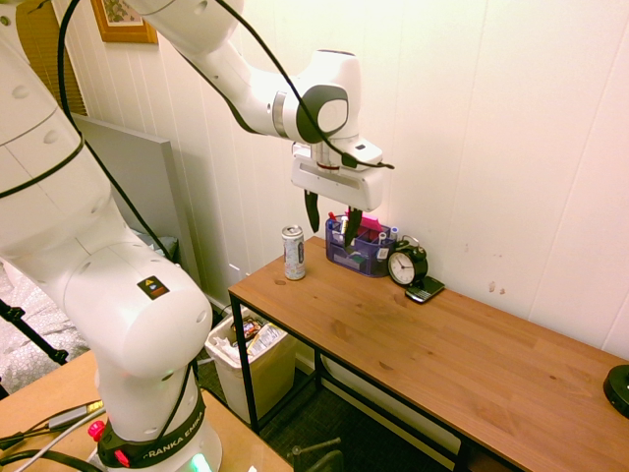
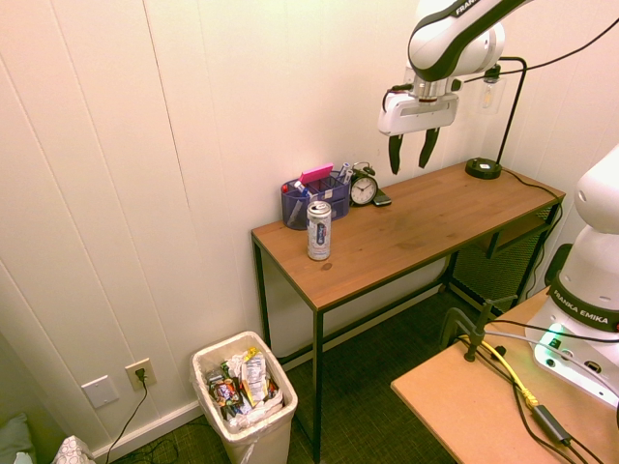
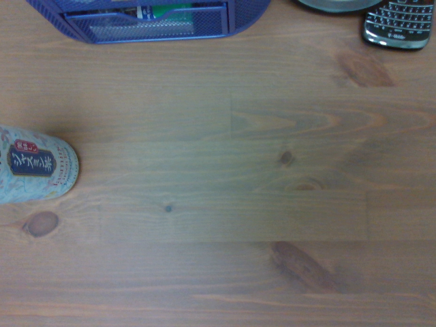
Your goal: Throw the can in the trash bin
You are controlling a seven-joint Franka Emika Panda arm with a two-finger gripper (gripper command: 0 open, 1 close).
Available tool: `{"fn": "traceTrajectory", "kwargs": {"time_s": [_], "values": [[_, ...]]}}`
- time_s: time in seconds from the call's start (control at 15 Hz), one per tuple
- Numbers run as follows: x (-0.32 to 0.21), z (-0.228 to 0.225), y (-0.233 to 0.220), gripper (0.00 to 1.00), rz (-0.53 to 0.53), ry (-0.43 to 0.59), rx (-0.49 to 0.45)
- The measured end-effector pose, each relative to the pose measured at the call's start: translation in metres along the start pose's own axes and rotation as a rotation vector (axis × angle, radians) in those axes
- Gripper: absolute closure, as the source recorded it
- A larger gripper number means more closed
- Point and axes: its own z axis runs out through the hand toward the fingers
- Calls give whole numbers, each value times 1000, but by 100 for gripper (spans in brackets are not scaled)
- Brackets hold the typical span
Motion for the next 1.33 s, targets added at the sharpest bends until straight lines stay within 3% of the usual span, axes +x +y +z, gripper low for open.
{"fn": "traceTrajectory", "kwargs": {"time_s": [0.27, 0.6, 1.07, 1.33], "values": [[-4, -1, -9, 0, -16, -5, 8], [-64, -4, -85, 0, -123, -29, 6], [-74, 69, -191, 0, -162, -122, -95], [-67, 102, -213, 0, -142, -151, -151]]}}
